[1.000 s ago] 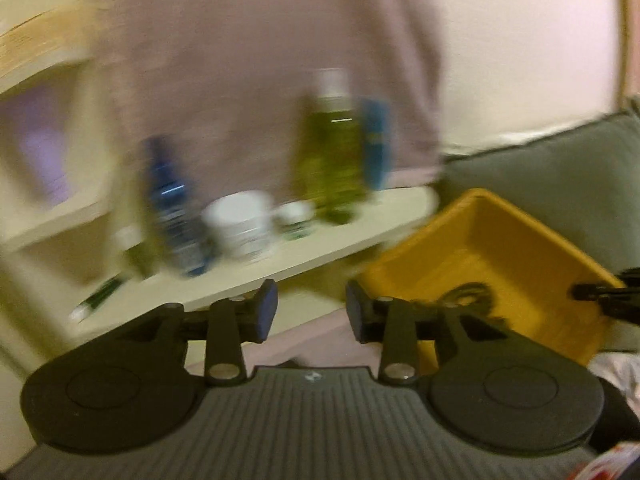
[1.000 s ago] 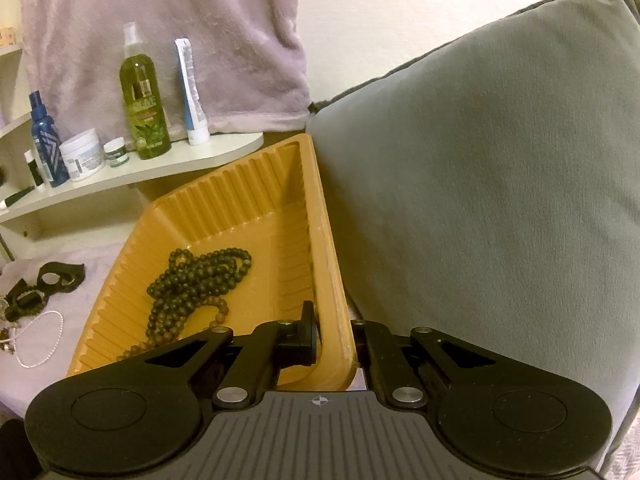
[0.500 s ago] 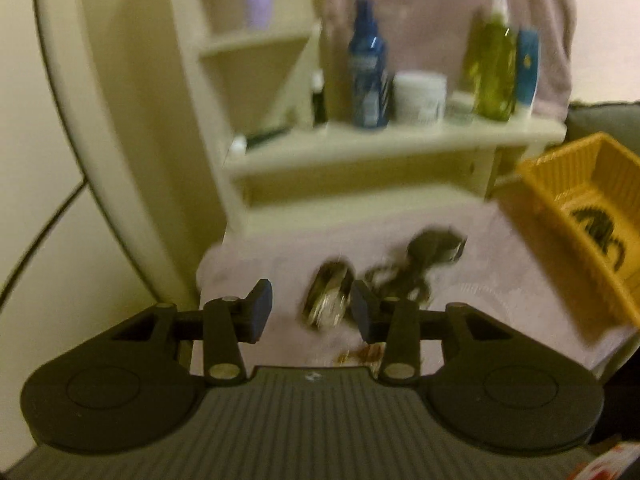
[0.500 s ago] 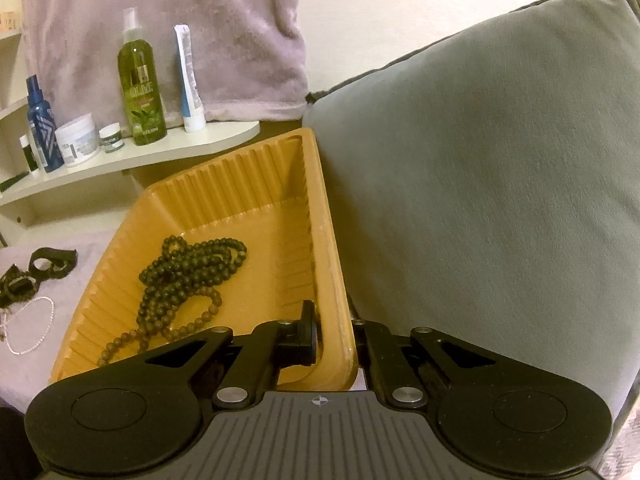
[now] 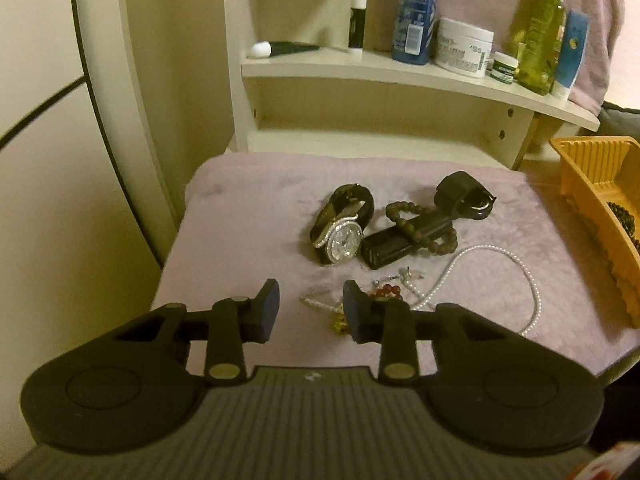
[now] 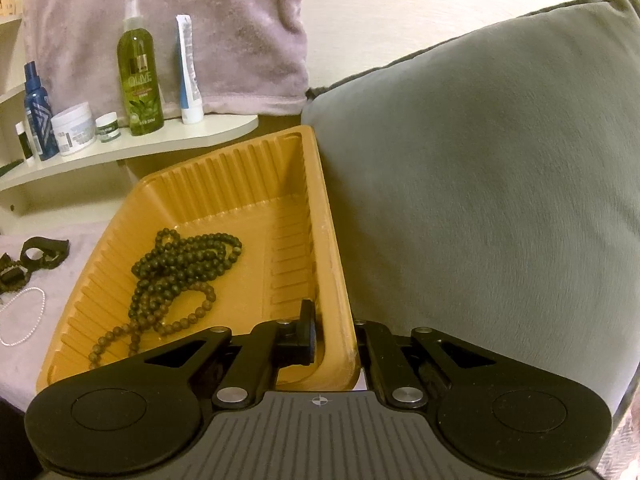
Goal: Organize jewelry
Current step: 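Grasp the white pearl strand with the left tool and lift it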
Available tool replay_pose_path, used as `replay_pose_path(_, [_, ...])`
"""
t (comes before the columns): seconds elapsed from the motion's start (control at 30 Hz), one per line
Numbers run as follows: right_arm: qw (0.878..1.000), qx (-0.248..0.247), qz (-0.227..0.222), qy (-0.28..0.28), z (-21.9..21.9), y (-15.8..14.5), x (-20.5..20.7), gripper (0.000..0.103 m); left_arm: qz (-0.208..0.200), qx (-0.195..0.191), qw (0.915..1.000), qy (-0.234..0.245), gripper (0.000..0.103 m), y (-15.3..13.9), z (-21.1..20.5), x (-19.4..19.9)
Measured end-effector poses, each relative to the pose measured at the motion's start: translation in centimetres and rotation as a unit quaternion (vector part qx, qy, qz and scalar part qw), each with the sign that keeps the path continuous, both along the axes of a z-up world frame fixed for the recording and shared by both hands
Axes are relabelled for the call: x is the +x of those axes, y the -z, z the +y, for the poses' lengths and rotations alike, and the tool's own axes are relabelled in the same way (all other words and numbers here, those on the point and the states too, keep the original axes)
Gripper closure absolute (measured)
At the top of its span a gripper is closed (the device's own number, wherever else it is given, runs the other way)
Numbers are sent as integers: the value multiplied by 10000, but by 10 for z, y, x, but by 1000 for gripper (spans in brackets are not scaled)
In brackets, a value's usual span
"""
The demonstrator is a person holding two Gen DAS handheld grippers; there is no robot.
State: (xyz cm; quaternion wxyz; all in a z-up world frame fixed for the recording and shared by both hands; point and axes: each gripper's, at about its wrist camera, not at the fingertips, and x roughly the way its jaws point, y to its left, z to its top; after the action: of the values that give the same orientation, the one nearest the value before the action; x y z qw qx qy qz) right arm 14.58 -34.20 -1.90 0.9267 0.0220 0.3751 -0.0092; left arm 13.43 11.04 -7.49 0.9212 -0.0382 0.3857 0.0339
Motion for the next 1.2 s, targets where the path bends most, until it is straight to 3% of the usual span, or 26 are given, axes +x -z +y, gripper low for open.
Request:
replay_pose_path(0.23, [10000,-64,21,-22,0,0,0,97,43,-294,9993,-240,79,9,4,5])
replay_pose_path(0.27, [10000,-67,22,-25,0,0,0,97,37,-298,9992,-261,82,9,4,5])
replay_pose_path(0.3, [10000,-71,21,-24,0,0,0,97,43,-299,9992,-270,94,10,3,5])
replay_pose_path(0.33, [10000,-74,21,-20,0,0,0,97,97,-271,9992,-278,98,11,3,6])
replay_pose_path(0.47, [10000,-88,24,-25,1,0,0,97,71,-95,9997,-218,102,12,0,4])
replay_pose_path(0.73, [10000,-90,23,-31,0,-1,0,97,-230,0,9997,49,102,-14,-5,0])
replay_pose_path(1.2, [10000,-70,13,-37,0,-1,0,97,-768,-194,9935,823,102,-72,-35,16])
